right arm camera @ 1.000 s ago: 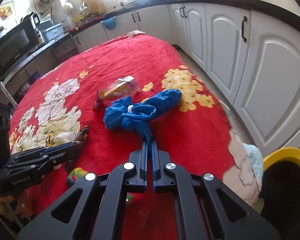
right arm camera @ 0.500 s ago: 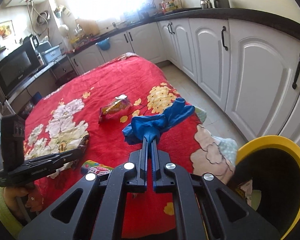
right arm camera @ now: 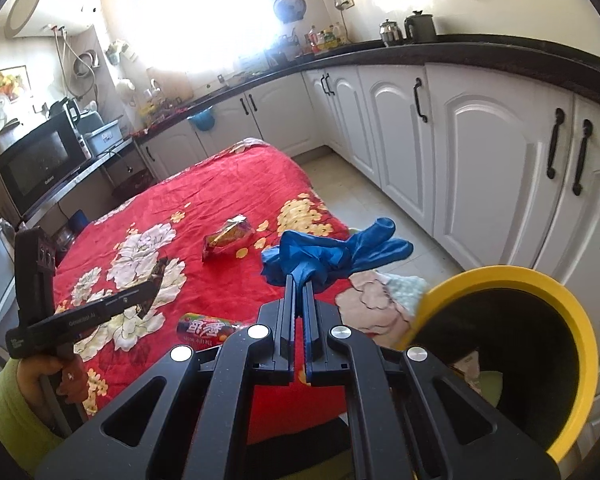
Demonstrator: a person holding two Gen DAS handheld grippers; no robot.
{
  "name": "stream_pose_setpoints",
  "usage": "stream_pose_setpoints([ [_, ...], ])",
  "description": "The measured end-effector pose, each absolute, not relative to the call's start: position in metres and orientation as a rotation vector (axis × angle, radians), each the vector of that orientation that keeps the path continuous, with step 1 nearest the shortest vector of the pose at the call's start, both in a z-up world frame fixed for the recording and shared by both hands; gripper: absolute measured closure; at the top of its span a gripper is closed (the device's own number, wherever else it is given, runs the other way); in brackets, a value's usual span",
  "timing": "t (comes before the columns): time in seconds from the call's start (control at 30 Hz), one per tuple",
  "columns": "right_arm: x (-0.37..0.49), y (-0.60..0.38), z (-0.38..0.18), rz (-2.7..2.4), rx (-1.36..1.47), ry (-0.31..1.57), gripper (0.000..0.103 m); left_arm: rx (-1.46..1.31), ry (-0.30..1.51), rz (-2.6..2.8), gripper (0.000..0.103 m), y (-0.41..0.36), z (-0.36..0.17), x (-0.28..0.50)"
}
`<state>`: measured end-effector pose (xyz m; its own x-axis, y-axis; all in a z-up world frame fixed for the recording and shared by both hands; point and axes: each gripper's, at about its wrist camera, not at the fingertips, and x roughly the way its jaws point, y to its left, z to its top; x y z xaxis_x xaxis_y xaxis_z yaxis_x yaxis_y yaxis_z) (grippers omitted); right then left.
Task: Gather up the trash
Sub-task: 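Grasp the blue plastic bag with the right tool while the left tool grasps the chocolate bar, then carry the blue bag and chocolate bar over the yellow-rimmed bin with both tools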
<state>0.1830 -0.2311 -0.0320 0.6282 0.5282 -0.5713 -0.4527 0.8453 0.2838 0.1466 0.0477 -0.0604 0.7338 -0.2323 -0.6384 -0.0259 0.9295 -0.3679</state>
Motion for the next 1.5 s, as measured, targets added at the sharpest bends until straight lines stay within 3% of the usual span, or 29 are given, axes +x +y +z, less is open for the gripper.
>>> stream_pose_setpoints([
  [0.73, 0.142, -0.31, -0.022, 0.47, 0.155, 0.642, 0.1, -0.288, 0.675, -0.249, 0.095, -0.024, -0.024, 0.141],
  [1.5, 0.133, -0.369, -0.068, 0.377, 0.239, 0.725, 0.1, -0.169, 0.737, -0.432, 0.094, -0.142, -0.035, 0.177],
])
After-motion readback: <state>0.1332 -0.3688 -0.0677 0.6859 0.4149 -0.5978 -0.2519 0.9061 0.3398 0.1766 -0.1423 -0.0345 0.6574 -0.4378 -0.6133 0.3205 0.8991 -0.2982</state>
